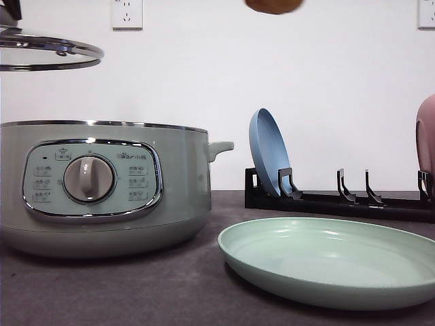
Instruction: Transfer potato from steamer to green plate
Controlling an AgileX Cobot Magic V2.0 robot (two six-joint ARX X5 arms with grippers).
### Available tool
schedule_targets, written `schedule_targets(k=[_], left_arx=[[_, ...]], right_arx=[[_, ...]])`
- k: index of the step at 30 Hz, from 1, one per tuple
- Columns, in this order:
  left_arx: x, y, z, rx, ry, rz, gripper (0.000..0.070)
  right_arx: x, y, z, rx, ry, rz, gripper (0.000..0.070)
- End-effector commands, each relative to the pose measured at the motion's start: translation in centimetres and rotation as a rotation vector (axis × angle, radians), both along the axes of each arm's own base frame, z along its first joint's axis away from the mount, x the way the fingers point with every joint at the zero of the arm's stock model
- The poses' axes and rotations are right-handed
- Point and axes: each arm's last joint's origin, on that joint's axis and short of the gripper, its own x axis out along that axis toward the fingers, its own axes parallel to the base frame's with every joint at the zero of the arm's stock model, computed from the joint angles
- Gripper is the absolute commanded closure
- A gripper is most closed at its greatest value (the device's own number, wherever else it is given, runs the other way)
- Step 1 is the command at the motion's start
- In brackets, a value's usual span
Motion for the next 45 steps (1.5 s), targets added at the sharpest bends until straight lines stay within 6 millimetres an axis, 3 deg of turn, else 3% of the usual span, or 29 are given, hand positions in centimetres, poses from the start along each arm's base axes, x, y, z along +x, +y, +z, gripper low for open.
schedule_targets(k=[1, 9, 20, 26, 30, 41, 42, 45], left_arx=[[-0.2, -0.4, 1.0, -0.007, -0.06, -0.018, 0.07], [-0.4, -2.4, 1.0, -0.009, -0.059, -0.092, 0.07], [-0.9, -4.8, 1.0, -0.012, -0.059, -0.186, 0.07], [-1.2, -5.8, 1.0, -0.015, -0.058, -0.222, 0.07], [-1.4, -6.4, 1.0, -0.015, -0.058, -0.245, 0.07], [-1.9, -7.7, 1.0, -0.018, -0.051, -0.292, 0.07], [-1.9, -7.8, 1.0, -0.018, -0.05, -0.296, 0.07], [-2.0, -7.9, 1.0, -0.018, -0.05, -0.304, 0.07]], right_arx=[[-0.4, -0.1, -1.1, -0.008, 0.0, 0.014, 0.0508], [-2.3, -1.5, -6.4, -0.019, 0.019, 0.015, 0.0508], [-2.2, -1.3, -15.2, -0.014, 0.07, 0.027, 0.0508], [-2.0, -1.6, -18.9, -0.008, 0.076, 0.003, 0.0508], [-1.5, -1.6, -20.8, -0.02, 0.1, -0.013, 0.0507], [-0.5, -0.9, -23.3, -0.065, 0.163, -0.017, 0.05], [-0.5, -0.9, -23.4, -0.068, 0.168, -0.017, 0.0486], [-0.5, -0.9, -23.4, -0.067, 0.17, -0.016, 0.0359]])
